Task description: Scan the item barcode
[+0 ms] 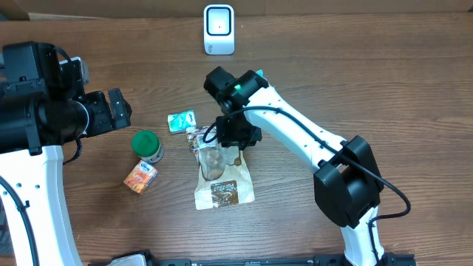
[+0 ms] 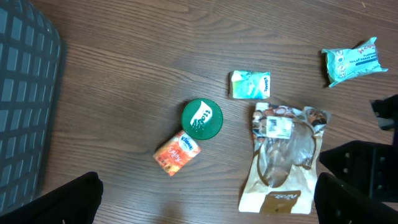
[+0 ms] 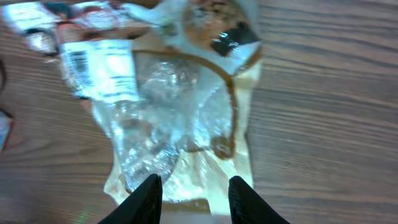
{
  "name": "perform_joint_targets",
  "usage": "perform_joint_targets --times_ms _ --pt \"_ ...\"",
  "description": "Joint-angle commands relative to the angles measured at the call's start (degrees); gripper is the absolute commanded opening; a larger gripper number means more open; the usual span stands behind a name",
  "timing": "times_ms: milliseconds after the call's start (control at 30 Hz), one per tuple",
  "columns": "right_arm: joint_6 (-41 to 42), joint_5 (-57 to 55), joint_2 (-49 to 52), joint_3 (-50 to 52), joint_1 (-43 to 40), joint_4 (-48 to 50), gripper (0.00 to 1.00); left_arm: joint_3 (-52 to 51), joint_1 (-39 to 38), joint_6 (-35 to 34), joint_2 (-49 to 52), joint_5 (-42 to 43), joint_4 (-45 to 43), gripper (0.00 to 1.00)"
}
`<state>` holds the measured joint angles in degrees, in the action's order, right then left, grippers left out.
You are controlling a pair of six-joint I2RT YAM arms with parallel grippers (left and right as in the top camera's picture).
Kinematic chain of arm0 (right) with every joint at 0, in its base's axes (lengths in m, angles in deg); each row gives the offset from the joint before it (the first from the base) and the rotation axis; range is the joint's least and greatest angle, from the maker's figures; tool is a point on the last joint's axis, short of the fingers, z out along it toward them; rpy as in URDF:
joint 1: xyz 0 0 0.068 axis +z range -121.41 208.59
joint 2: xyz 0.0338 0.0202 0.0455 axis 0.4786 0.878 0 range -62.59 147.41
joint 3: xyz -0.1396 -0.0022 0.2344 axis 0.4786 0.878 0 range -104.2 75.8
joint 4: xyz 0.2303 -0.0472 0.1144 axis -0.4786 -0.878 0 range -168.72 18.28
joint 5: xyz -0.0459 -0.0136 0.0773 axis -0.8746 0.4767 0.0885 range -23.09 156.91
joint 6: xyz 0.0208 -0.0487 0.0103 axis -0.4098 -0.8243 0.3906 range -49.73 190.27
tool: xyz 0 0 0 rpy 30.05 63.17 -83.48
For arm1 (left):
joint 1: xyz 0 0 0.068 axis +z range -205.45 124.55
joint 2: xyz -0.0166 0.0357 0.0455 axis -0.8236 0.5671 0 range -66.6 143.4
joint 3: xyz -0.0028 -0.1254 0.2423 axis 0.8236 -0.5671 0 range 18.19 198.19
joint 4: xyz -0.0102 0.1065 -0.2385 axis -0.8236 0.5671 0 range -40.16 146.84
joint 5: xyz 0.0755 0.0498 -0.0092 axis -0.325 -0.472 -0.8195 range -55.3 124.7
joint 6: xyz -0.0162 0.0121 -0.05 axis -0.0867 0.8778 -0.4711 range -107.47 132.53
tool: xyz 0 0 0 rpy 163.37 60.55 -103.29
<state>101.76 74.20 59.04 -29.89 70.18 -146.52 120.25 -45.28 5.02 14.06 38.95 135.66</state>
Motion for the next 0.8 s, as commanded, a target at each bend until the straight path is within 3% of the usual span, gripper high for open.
perform_joint_targets --times_ms 0,200,467,633,767 --pt "0.04 0.52 0.07 0.07 1.11 1.33 0.35 1.29 0.31 -0.22 -0.31 -0.2 0.11 1.0" --pt "-0.24 2.75 0.07 0.07 -2.08 0.35 0.35 1.29 0.31 -0.22 -0.33 -0.2 0.11 1.0" --pt "-9.4 12.22 0.07 1.38 -10.19 0.96 0.39 1.29 0.31 -0.22 -0.33 -0.2 0.11 0.99" --pt "-15.41 17.64 0.07 2.38 -15.26 0.48 0.39 1.29 0.31 -0.22 -0.28 -0.2 -8.52 1.0" --pt "-21.05 21.22 0.07 4.02 -19.37 -0.61 0.39 1.29 0.31 -0.33 -0.28 0.07 -9.25 1.0"
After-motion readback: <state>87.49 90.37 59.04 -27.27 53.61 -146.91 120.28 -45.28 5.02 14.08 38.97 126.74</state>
